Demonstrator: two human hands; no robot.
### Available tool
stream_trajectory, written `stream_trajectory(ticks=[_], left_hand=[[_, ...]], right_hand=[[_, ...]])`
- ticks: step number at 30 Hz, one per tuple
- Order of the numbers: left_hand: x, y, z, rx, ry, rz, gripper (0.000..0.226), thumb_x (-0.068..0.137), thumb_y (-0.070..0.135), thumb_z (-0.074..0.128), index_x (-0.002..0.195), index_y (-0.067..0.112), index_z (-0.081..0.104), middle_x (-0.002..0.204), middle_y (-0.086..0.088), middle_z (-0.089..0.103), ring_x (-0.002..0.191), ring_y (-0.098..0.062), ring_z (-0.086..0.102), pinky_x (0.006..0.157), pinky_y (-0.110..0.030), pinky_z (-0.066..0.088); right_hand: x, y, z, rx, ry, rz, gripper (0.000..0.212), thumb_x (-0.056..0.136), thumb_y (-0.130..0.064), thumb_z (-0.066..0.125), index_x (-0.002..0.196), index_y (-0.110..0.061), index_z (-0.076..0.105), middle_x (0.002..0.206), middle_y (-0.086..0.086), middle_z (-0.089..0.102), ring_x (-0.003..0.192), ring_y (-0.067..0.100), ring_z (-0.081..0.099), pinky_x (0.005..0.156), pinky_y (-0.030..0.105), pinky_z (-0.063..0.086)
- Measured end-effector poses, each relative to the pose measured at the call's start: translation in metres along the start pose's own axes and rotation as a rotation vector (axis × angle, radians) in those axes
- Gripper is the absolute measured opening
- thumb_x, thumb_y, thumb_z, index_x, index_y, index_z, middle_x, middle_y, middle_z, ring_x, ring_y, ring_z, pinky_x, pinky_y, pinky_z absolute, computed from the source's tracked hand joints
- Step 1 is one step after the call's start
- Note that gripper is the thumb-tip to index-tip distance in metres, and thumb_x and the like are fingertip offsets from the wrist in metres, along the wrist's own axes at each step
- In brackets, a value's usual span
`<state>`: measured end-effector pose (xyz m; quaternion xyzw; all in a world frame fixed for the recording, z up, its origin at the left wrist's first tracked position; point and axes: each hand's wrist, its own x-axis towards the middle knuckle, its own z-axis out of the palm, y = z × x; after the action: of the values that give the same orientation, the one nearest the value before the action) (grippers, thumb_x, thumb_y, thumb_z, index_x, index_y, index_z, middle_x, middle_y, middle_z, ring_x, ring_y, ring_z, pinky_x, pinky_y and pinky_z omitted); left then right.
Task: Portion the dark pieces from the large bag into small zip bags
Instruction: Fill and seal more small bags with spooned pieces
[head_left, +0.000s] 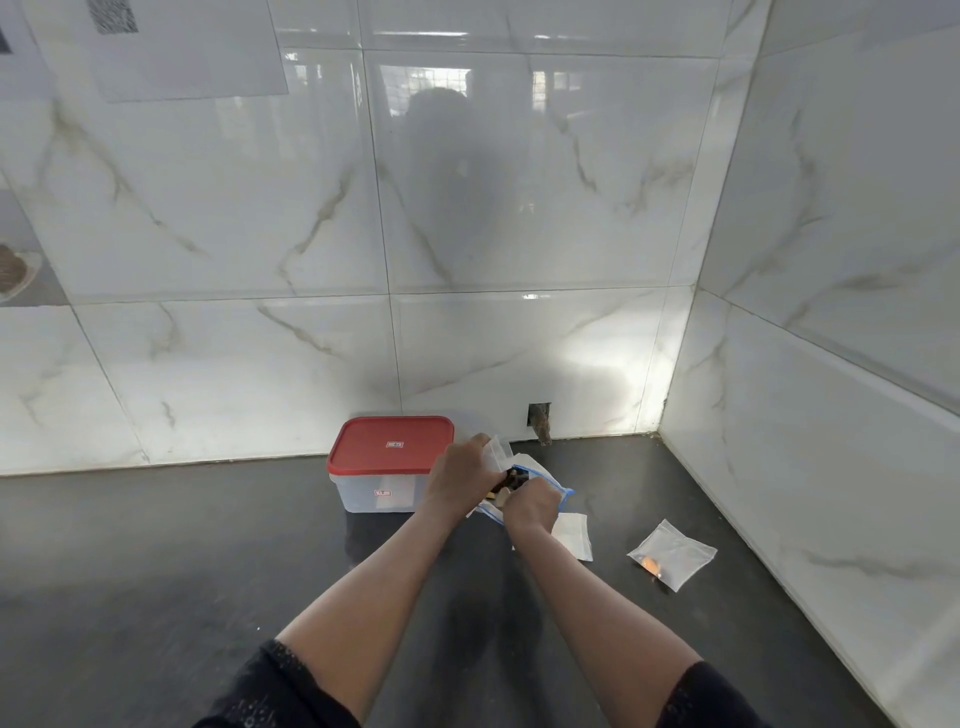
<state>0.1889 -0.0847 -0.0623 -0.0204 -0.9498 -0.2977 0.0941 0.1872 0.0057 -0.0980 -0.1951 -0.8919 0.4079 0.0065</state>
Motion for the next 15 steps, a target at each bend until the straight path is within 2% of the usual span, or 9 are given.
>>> stream_trajectory(ticks=[5, 10, 15], left_hand=[[0.001, 0.0, 0.002, 0.006, -0.014, 0.005, 0.035, 0.079, 0.03, 0.065, 0.106, 0.008, 0.058, 0.101, -0.015, 0.067, 0.097, -0.034, 0.06, 0.074, -0.032, 0.043], [0.003, 0.0, 0.001, -0.013, -0.01, 0.006, 0.038, 0.08, 0.027, 0.064, 0.112, 0.009, 0.058, 0.104, -0.014, 0.067, 0.098, -0.033, 0.061, 0.075, -0.031, 0.044], [0.006, -0.004, -0.002, -0.006, -0.014, -0.007, 0.037, 0.079, 0.027, 0.065, 0.109, 0.006, 0.057, 0.1, -0.015, 0.067, 0.097, -0.035, 0.06, 0.076, -0.034, 0.045]], right_hand=[[0.001, -0.007, -0.004, 0.171, 0.042, 0.21, 0.027, 0.096, -0.006, 0.044, 0.119, 0.003, 0.057, 0.125, 0.017, 0.058, 0.116, 0.032, 0.056, 0.093, 0.035, 0.046], [0.003, -0.014, -0.007, 0.242, 0.029, 0.243, 0.028, 0.094, -0.012, 0.051, 0.118, 0.001, 0.058, 0.123, 0.015, 0.059, 0.113, 0.031, 0.058, 0.088, 0.034, 0.048], [0.004, -0.013, -0.003, 0.208, 0.018, 0.243, 0.027, 0.095, -0.009, 0.049, 0.119, 0.002, 0.057, 0.124, 0.016, 0.059, 0.115, 0.031, 0.058, 0.09, 0.034, 0.048]])
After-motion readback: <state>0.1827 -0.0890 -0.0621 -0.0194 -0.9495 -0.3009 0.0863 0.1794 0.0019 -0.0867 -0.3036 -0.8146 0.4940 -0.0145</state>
